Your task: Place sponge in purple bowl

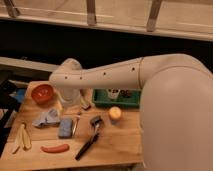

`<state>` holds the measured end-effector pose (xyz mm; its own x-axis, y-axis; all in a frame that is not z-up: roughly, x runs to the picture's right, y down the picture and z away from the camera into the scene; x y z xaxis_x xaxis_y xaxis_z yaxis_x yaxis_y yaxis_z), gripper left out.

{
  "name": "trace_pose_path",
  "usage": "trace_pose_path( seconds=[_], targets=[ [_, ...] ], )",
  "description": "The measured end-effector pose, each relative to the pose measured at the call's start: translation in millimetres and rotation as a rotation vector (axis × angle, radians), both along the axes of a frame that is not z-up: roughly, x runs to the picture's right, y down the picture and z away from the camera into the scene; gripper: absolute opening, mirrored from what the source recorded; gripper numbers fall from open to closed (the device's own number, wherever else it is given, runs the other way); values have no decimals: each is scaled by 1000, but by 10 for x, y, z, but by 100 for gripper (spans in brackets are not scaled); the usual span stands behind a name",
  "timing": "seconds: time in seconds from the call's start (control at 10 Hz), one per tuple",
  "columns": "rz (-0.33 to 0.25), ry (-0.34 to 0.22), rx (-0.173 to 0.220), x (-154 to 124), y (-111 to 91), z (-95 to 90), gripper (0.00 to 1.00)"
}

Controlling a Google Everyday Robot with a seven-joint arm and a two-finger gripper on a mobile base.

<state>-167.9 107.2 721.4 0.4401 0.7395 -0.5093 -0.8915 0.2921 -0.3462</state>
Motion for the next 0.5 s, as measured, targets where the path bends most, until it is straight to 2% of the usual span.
trace_pose_path(
  seconds=[0.2,0.3,0.5],
  targets=[
    [-29,-29,-3,-176,70,-34,77],
    [-33,-16,-1,-108,56,-13,77],
    [-35,-23,-2,-150,68,-21,77]
  ],
)
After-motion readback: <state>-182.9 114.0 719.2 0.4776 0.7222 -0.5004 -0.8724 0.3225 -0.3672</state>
